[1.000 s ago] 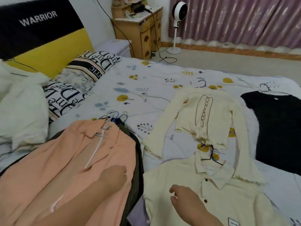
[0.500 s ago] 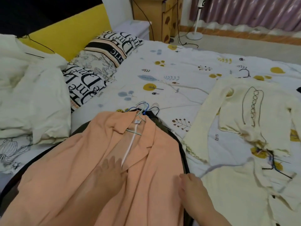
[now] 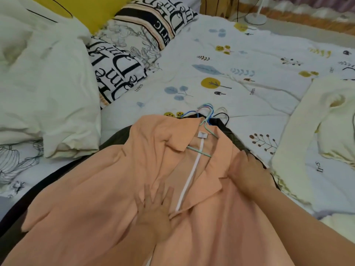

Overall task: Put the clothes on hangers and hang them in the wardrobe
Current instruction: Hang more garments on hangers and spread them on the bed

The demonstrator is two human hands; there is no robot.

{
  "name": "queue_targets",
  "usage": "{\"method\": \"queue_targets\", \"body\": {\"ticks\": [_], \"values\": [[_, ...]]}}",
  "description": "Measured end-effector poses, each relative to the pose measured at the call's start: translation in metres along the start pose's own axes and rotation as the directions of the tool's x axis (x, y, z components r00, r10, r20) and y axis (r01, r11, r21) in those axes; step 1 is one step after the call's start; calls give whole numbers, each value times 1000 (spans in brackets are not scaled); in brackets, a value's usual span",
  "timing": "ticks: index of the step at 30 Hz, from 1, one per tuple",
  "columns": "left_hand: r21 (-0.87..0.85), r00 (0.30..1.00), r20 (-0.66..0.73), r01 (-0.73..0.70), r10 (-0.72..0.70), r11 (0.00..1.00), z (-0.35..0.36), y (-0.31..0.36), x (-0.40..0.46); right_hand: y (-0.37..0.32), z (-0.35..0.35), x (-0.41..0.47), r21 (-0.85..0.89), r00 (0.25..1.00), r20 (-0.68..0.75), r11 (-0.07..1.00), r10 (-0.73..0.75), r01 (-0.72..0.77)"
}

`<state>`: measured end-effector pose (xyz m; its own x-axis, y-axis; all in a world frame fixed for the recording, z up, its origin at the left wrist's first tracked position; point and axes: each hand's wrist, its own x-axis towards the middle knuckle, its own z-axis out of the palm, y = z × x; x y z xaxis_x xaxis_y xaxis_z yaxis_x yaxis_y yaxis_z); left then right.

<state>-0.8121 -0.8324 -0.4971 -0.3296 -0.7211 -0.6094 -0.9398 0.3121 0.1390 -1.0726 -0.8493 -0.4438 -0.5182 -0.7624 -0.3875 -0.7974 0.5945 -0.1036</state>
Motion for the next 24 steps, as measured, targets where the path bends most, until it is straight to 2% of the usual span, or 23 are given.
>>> {"method": "queue_targets", "body": {"ticks": [2, 4, 9, 11, 13, 14, 15, 17, 19, 20, 22, 24], "values": [[-5, 1000, -1, -14, 14, 1000, 2, -2, 2, -8, -1, 0, -32, 1000, 16, 999, 21, -20], [0, 1000, 5, -23, 23, 1000, 4, -3, 5, -16, -1, -10, -19, 999, -19, 999, -30, 29], [27, 1000, 18, -10, 10, 1000, -2, -1, 5, -33, -12, -81, 200, 995, -89, 978, -49, 66], [49, 998, 56, -23, 21, 999, -12, -2, 1, -36, -23, -112, 209, 999, -47, 977, -24, 34], [-39, 993, 80, -86, 89, 996, -32, -7, -10, -37, -36, -136, 220, 999, 31, 975, 25, -32], [-134, 994, 3, -108, 109, 985, -44, -11, -20, -36, -42, -146, 241, 996, 76, 969, 45, -62], [-249, 986, -141, -118, 85, 961, -61, -16, -33, -34, -51, -156, 257, 992, 113, 962, 64, -92], [-388, 885, -465, -188, -16, 903, -97, -26, -57, -29, -72, -176, 261, 990, 125, 960, 73, -104], [-363, 727, -684, -264, -63, 894, -134, -32, -72, -23, -90, -191, 222, 994, 105, 973, 42, -64], [-307, 619, -783, -300, -60, 903, -153, -32, -82, -21, -103, -202, 198, 997, 76, 980, 17, -32], [-155, 485, -875, -310, 16, 938, -188, -29, -103, -18, -128, -224, 163, 1000, -14, 986, -21, 23], [58, 474, -858, -295, 199, 954, -218, -30, -126, -14, -152, -249, 140, 990, -126, 987, -63, 81]]}}
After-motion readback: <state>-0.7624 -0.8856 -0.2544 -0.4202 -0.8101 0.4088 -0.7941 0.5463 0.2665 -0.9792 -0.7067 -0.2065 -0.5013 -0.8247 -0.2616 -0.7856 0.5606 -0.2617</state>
